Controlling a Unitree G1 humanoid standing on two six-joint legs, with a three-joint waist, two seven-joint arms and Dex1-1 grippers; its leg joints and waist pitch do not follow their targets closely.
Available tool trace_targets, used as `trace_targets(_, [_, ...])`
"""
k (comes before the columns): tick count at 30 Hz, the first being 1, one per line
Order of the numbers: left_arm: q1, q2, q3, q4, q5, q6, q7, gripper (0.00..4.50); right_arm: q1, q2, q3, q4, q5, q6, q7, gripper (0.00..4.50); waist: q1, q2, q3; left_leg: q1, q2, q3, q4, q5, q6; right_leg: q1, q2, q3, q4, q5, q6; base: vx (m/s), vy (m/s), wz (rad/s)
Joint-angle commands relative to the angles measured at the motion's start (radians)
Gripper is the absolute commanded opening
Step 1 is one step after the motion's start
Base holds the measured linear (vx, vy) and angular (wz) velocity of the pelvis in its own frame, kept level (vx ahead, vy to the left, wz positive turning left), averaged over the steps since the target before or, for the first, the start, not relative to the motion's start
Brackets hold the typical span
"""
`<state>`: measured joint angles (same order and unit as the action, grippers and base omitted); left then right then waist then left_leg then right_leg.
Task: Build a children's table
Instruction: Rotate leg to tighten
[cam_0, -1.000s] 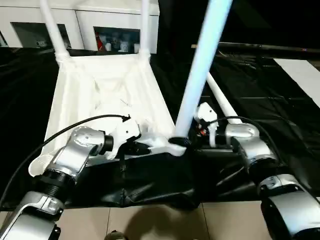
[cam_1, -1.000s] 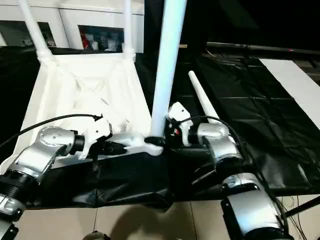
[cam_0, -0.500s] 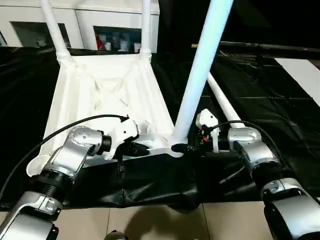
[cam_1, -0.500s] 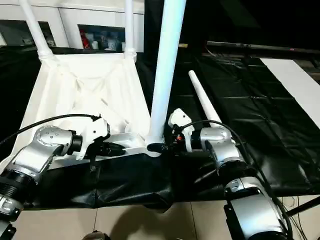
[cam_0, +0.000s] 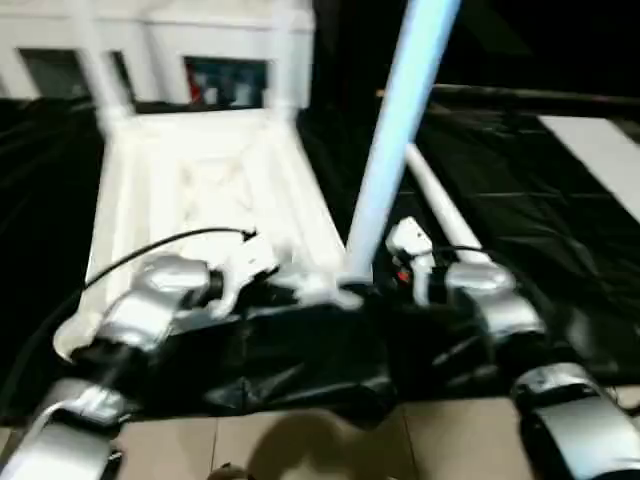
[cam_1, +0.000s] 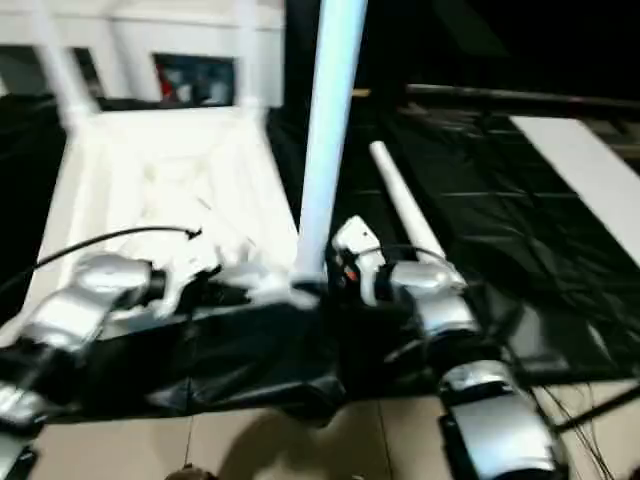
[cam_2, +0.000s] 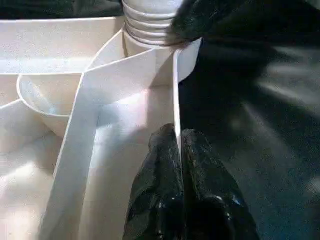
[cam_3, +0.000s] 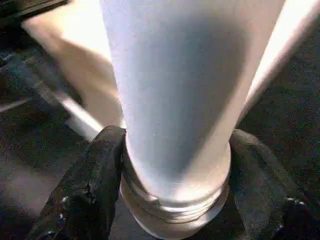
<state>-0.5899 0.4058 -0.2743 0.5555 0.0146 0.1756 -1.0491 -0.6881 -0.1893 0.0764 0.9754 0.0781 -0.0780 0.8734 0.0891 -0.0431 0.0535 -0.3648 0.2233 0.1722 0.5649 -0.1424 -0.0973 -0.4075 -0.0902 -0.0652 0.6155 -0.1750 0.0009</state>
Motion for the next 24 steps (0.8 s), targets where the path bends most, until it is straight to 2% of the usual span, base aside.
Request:
trace_targets(1, [-0.006, -0.015, 0.002, 0.009, -0.001, 0.004, 0.024, 0.0, -0.004, -0.012, -0.02, 0.045, -0.017, 0.035, -0.088, 2.67, -0.001, 0.011, -0.062, 0.017, 0.001, 0.002, -0.065, -0.398, -0.028, 0.037, -0.042, 0.033, -0.088, -0.396, -0.175, 0.0, 0.0, 0.0])
trace_targets(2, [-0.033, -0.055, 0.022, 0.047, 0.008, 0.043, 0.118, 0.0, -0.009, 0.02, -0.046, 0.062, -0.002, 0.051, -0.181, 2.67, -0.004, 0.011, -0.063, 0.012, 0.002, 0.002, -0.065, -0.391, -0.028, 0.039, -0.039, 0.033, -0.085, -0.382, -0.175, 0.0, 0.0, 0.0])
trace_targets(3, [-0.094, -0.133, 0.069, 0.131, 0.014, 0.095, 0.302, 0.0, -0.023, 0.08, -0.084, 0.102, 0.012, 0.07, -0.37, 2.67, -0.003, 0.008, -0.063, 0.014, 0.0, 0.004, -0.064, -0.38, -0.03, 0.036, -0.038, 0.035, -0.085, -0.371, -0.176, 0.0, 0.0, 0.0])
trace_targets(4, [-0.118, -0.163, 0.085, 0.165, 0.01, 0.108, 0.357, 0.0, -0.033, 0.102, -0.096, 0.122, 0.015, 0.07, -0.451, 2.67, 0.001, 0.015, -0.06, 0.027, -0.001, 0.003, -0.062, -0.395, -0.044, 0.026, -0.04, 0.034, -0.09, -0.401, -0.176, 0.0, 0.0, 0.0])
trace_targets(5, [-0.13, -0.178, 0.092, 0.183, 0.007, 0.112, 0.382, 0.0, -0.039, 0.113, -0.103, 0.133, 0.016, 0.069, -0.495, 2.67, -0.001, 0.012, -0.061, 0.03, -0.003, 0.005, -0.061, -0.409, -0.044, 0.023, -0.039, 0.033, -0.095, -0.425, -0.171, 0.0, 0.0, 0.0])
trace_targets(6, [-0.147, -0.194, 0.094, 0.209, 0.009, 0.1, 0.412, 0.0, -0.049, 0.129, -0.118, 0.146, 0.026, 0.061, -0.546, 2.67, 0.002, 0.015, -0.064, 0.017, -0.005, 0.002, -0.062, -0.39, -0.035, 0.035, -0.042, 0.03, -0.094, -0.421, -0.158, 0.0, 0.0, 0.0])
trace_targets(7, [-0.174, -0.22, 0.094, 0.251, 0.016, 0.081, 0.457, 0.0, -0.067, 0.153, -0.143, 0.169, 0.042, 0.049, -0.634, 2.67, 0.002, 0.017, -0.064, 0.016, -0.005, 0.003, -0.062, -0.385, -0.031, 0.033, -0.041, 0.031, -0.096, -0.408, -0.155, 0.0, 0.0, 0.0])
trace_targets(8, [-0.194, -0.239, 0.095, 0.282, 0.023, 0.066, 0.488, 0.0, -0.082, 0.169, -0.161, 0.185, 0.049, 0.04, -0.693, 2.67, 0.001, 0.017, -0.067, 0.021, -0.005, 0.003, -0.061, -0.387, -0.034, 0.028, -0.04, 0.032, -0.094, -0.385, -0.154, 0.0, 0.0, 0.0])
trace_targets(9, [-0.211, -0.256, 0.095, 0.307, 0.029, 0.048, 0.51, 0.0, -0.095, 0.182, -0.173, 0.196, 0.053, 0.03, -0.731, 2.67, 0.001, 0.017, -0.068, 0.02, -0.007, 0.004, -0.06, -0.384, -0.033, 0.029, -0.037, 0.032, -0.093, -0.37, -0.155, 0.0, 0.0, 0.0])
trace_targets(13, [-0.238, -0.278, 0.086, 0.342, 0.039, 0.009, 0.519, 0.0, -0.117, 0.196, -0.177, 0.206, 0.047, 0.01, -0.761, 2.67, 0.012, 0.016, -0.073, 0.008, -0.006, 0.007, -0.058, -0.314, -0.007, 0.042, -0.037, 0.033, -0.079, -0.215, -0.179, 0.0, 0.0, 0.0])
trace_targets(14, [-0.243, -0.28, 0.081, 0.35, 0.047, -0.011, 0.517, 0.0, -0.12, 0.2, -0.179, 0.206, 0.04, 0.006, -0.755, 2.67, 0.012, 0.019, -0.074, 0.004, -0.007, 0.008, -0.058, -0.297, 0.002, 0.046, -0.037, 0.034, -0.077, -0.187, -0.185, 0.0, 0.0, 0.0])
trace_targets(17, [-0.251, -0.286, 0.077, 0.367, 0.051, -0.036, 0.502, 0.0, -0.12, 0.204, -0.18, 0.203, 0.029, -0.012, -0.732, 2.67, 0.017, 0.025, -0.079, 0.003, -0.007, 0.009, -0.053, -0.245, 0.019, 0.051, -0.037, 0.034, -0.069, -0.106, -0.205, 0.0, 0.0, 0.0])
trace_targets(18, [-0.253, -0.285, 0.071, 0.372, 0.053, -0.05, 0.492, 0.0, -0.117, 0.203, -0.174, 0.196, 0.028, -0.021, -0.707, 3.02, 0.017, 0.025, -0.078, 0.001, -0.008, 0.009, -0.053, -0.237, 0.023, 0.054, -0.036, 0.033, -0.067, -0.089, -0.213, 0.0, 0.0, 0.0])
trace_targets(19, [-0.254, -0.284, 0.07, 0.373, 0.053, -0.053, 0.491, 0.0, -0.117, 0.203, -0.173, 0.195, 0.028, -0.022, -0.703, 3.22, 0.018, 0.024, -0.077, 0.002, -0.008, 0.009, -0.054, -0.239, 0.025, 0.055, -0.037, 0.032, -0.068, -0.093, -0.214, 0.0, 0.0, 0.0])
trace_targets(20, [-0.253, -0.283, 0.067, 0.376, 0.054, -0.066, 0.488, 0.0, -0.112, 0.2, -0.169, 0.183, 0.028, -0.034, -0.685, 3.22, 0.018, 0.037, -0.077, 0.003, -0.008, 0.008, -0.054, -0.247, 0.024, 0.054, -0.038, 0.033, -0.068, -0.103, -0.216, 0.0, 0.0, 0.0])
trace_targets(21, [-0.257, -0.284, 0.066, 0.391, 0.054, -0.089, 0.486, 0.0, -0.109, 0.198, -0.163, 0.177, 0.024, -0.044, -0.68, 3.39, 0.016, 0.038, -0.075, 0.004, -0.008, 0.009, -0.054, -0.269, 0.024, 0.053, -0.038, 0.032, -0.074, -0.131, -0.216, 0.0, 0.0, 0.0])
trace_targets(22, [-0.259, -0.285, 0.066, 0.402, 0.054, -0.103, 0.486, 0.0, -0.108, 0.196, -0.16, 0.174, 0.021, -0.051, -0.681, 3.46, 0.012, 0.035, -0.074, 0.001, -0.009, 0.009, -0.055, -0.284, 0.024, 0.055, -0.037, 0.032, -0.077, -0.16, -0.207, 0.0, 0.0, 0.0])
trace_targets(24, [-0.267, -0.288, 0.064, 0.426, 0.06, -0.141, 0.484, 0.0, -0.104, 0.181, -0.141, 0.151, -0.001, -0.055, -0.703, 3.63, 0.009, 0.037, -0.073, 0.001, -0.01, 0.008, -0.056, -0.29, 0.021, 0.056, -0.037, 0.031, -0.079, -0.19, -0.199, 0.0, 0.0, 0.0])
